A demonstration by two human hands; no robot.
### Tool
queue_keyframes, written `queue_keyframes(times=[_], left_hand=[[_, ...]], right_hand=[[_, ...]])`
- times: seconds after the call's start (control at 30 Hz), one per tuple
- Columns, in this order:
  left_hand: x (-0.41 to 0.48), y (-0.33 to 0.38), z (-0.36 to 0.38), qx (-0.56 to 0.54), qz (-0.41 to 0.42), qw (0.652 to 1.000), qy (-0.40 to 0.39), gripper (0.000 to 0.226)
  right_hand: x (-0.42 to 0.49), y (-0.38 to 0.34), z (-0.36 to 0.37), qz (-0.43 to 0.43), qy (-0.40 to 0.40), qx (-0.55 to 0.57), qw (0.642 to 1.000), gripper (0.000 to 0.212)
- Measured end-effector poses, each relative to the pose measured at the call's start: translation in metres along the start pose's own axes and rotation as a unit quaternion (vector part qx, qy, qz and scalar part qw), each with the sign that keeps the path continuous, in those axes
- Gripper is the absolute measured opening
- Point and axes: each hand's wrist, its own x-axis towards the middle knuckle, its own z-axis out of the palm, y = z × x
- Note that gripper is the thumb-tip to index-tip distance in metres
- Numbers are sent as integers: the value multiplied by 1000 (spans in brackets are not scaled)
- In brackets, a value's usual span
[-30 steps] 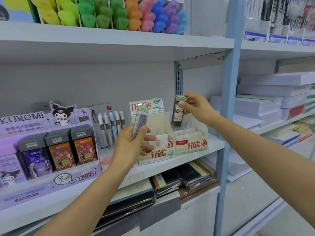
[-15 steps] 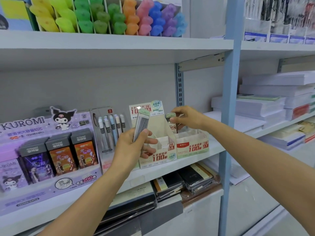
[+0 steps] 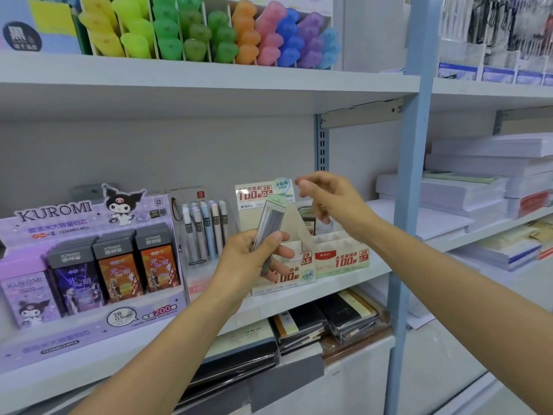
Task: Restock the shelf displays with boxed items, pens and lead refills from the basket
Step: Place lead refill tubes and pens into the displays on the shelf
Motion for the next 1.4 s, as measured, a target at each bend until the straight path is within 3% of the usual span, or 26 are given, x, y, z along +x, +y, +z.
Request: queue_keyframes(times=[0.07,0.13,0.23,0.33,0.43,0.53,0.7,0.93,1.2,1.4], left_hand=[[1,0,6,24,17,1000,12,17],[1,2,12,54,30,998,21,27],[0,6,16,39,4,999,0,46],[-1,9,20,51,30,998,-17,27],[-2,5,24,134,89,987,10,36],[-4,0,24,218,153,963,44,41],[-7,-16,16,460,241,853,43,42],[-9,-31,16,572,243,783,-10,50],[-10,-35,15,592,260,763,-11,54],[-10,-39,14,609,265,747,0,59]], right_hand=[[-10,-11,7,35,-101,81,991,34],[-15,-15,11,36,-154,98,982,22],[-16,-17,8,48,-166,164,971,9],[-19,-13,3,64,-160,209,963,21],[-22,-6,3,76,-108,190,973,36],[-22,-7,-11,54,-50,169,983,27],[-13,-8,-50,-1,71,88,994,20],[-2,13,-37,-35,40,-70,996,18],[11,33,-10,-13,-45,-222,974,23],[17,40,-5,17,-18,-211,977,11]])
